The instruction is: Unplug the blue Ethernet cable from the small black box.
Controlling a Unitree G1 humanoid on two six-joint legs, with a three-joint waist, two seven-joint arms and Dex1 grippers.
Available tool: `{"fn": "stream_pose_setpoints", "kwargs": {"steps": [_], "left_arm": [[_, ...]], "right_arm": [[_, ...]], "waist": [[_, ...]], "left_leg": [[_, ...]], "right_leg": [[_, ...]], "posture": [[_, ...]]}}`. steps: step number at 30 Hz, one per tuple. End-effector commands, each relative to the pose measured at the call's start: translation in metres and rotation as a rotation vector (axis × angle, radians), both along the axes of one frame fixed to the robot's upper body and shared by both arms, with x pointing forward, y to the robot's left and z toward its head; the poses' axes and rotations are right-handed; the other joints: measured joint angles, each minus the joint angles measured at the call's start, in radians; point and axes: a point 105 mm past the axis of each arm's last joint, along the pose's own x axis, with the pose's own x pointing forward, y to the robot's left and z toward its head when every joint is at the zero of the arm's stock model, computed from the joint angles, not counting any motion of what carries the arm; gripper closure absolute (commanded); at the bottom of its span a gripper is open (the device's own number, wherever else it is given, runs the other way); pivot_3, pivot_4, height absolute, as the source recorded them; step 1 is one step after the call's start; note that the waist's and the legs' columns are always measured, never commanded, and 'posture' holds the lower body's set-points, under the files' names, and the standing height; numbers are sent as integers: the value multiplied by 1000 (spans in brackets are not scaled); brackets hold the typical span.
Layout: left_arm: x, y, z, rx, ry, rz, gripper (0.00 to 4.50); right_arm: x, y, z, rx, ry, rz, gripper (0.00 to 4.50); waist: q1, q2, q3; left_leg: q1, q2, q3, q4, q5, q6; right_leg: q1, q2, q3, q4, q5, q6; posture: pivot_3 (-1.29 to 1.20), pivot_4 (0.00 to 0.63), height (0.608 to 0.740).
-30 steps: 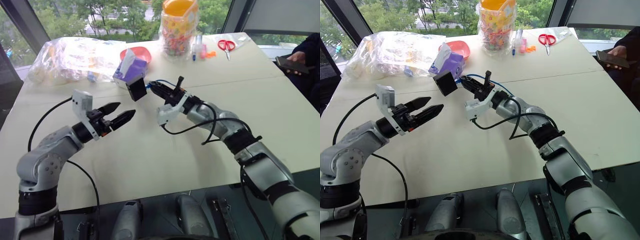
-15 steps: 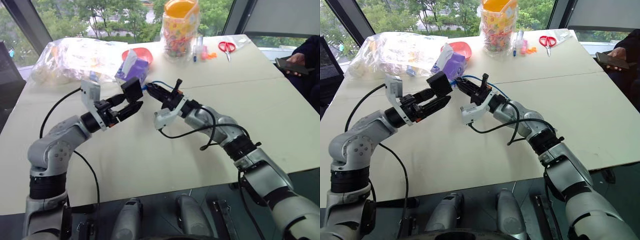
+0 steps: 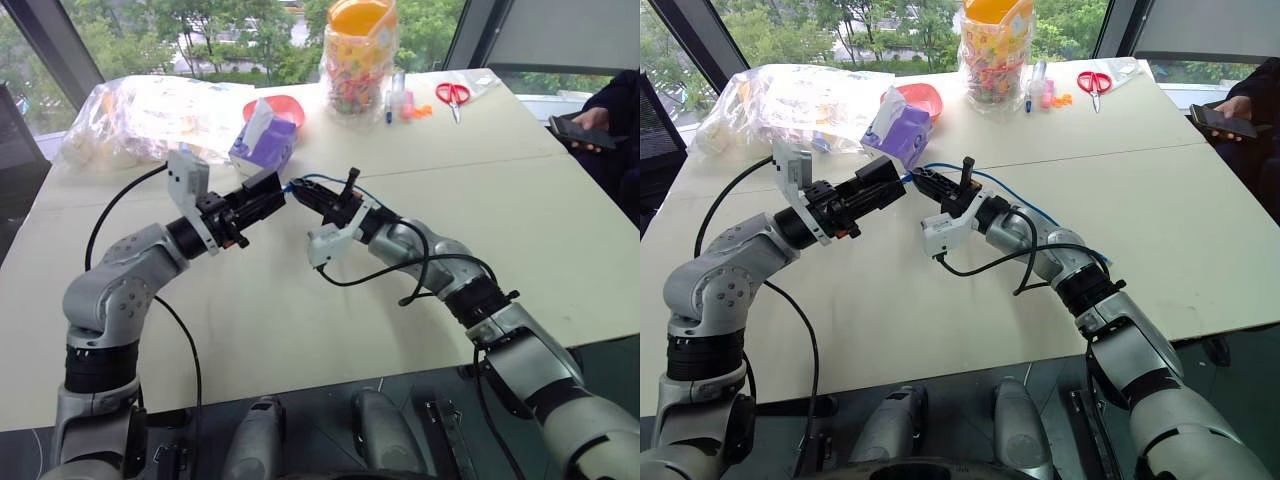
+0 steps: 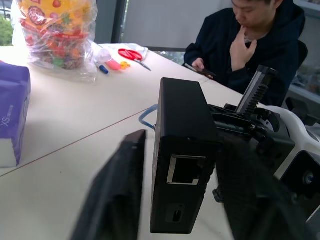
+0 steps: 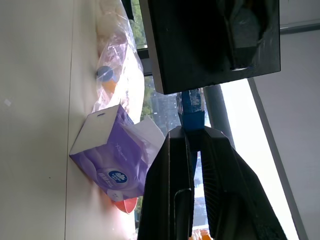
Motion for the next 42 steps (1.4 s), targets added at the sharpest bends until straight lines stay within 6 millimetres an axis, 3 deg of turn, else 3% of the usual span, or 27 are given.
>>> {"fn": "stream_pose_setpoints", "kwargs": {"steps": [1, 11, 15, 20, 27, 31, 35, 42], "left_arm": [[-8, -3, 10, 17, -62, -27, 3985], [-5, 2, 6, 43, -52, -8, 3985], [-3, 5, 5, 37, -54, -1, 3985], [-6, 9, 3, 59, -72, -31, 3985], [-21, 9, 0, 145, -80, -192, 3985], [-18, 12, 8, 133, -100, -191, 3985], [-23, 11, 17, 82, -117, -244, 3985], [-31, 12, 24, 89, -102, -329, 3985]], "right_arm": [[-2, -2, 18, 50, -36, 10, 4500], [2, -7, 20, 32, -15, 3, 4500], [5, -8, 19, 22, 11, 5, 2829], [5, -13, 13, -9, 150, 61, 312], [-15, -21, 14, -19, 619, 277, 312], [-28, -16, 42, 116, 972, 438, 312], [-33, -17, 64, 178, 1191, 540, 312], [-56, -21, 51, 19, 1543, 621, 312]], "waist": [[0, 0, 0], [0, 0, 0], [0, 0, 0], [-2, 0, 0], [-2, -1, 1], [0, -1, 1], [0, -1, 1], [5, -1, 1]], "left_leg": [[0, 0, 0, 0, 0, 0], [0, 0, 0, 0, 0, 0], [0, 0, 0, 0, 0, 0], [0, 0, 0, 0, 0, 0], [0, 0, 0, 0, 0, 0], [0, 1, 0, 0, 0, 0], [0, 1, 0, 0, 0, 0], [-1, 1, 0, 0, 0, 1]], "right_leg": [[0, 0, 0, 0, 0, 0], [0, 0, 0, 0, 0, 0], [0, 0, 0, 0, 0, 0], [0, 0, 0, 0, 0, 0], [1, 0, 0, -1, 0, 0], [1, 0, 0, 0, 0, 0], [1, 1, 0, 0, 0, 0], [-1, 1, -1, -1, 0, 0]], "posture": [[0, 150, 740], [0, 150, 740], [0, 150, 740], [0, 150, 740], [0, 150, 740], [0, 150, 740], [0, 150, 740], [0, 150, 740]]}}
